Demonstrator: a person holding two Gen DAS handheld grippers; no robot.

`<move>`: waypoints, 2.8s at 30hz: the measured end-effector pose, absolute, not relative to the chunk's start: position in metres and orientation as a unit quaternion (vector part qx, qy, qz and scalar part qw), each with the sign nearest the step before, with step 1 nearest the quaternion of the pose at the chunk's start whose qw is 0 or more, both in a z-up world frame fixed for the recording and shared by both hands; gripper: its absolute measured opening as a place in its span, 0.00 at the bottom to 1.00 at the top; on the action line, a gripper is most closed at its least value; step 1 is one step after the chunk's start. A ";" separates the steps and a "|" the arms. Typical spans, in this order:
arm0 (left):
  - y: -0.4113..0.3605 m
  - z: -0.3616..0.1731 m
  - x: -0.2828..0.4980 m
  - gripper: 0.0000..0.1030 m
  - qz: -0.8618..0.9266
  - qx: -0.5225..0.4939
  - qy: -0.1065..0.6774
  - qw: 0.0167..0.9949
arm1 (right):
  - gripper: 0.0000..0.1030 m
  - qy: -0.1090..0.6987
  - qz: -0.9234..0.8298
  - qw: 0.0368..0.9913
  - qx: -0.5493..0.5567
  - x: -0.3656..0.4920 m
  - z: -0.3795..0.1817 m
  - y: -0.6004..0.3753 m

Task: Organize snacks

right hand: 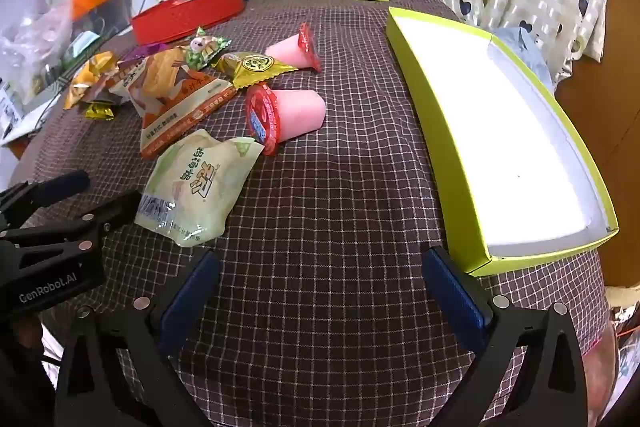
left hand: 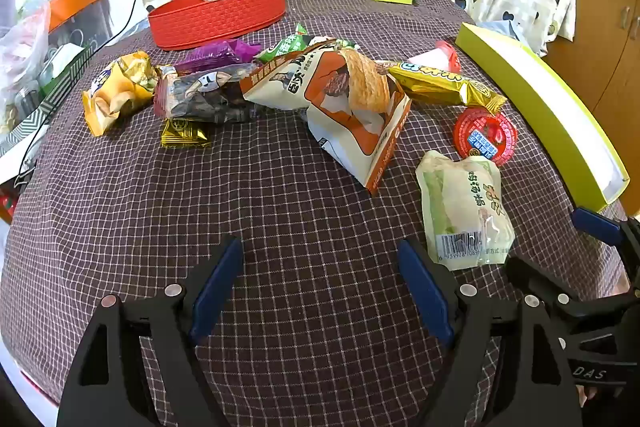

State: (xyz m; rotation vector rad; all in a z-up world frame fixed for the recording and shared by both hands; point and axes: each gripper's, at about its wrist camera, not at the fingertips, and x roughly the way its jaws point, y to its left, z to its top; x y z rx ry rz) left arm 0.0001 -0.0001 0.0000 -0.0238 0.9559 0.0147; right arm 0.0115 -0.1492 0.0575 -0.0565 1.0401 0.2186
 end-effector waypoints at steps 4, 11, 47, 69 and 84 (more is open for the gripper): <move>0.000 0.000 0.000 0.78 0.007 -0.014 0.459 0.888 | 1.00 0.497 0.105 0.861 -0.028 0.012 0.058 -0.149; 0.000 0.000 0.000 0.78 0.007 -0.012 0.459 0.888 | 1.00 0.497 0.104 0.861 -0.028 0.012 0.058 -0.149; 0.000 0.000 0.000 0.78 0.008 -0.011 0.458 0.889 | 1.00 0.496 0.104 0.862 -0.028 0.012 0.058 -0.149; 0.000 0.000 0.000 0.78 0.008 -0.011 0.457 0.889 | 1.00 0.496 0.103 0.862 -0.028 0.012 0.058 -0.149; 0.022 0.013 -0.002 0.78 -0.015 -0.057 0.454 0.889 | 0.97 0.460 0.172 0.871 0.017 0.013 0.086 -0.146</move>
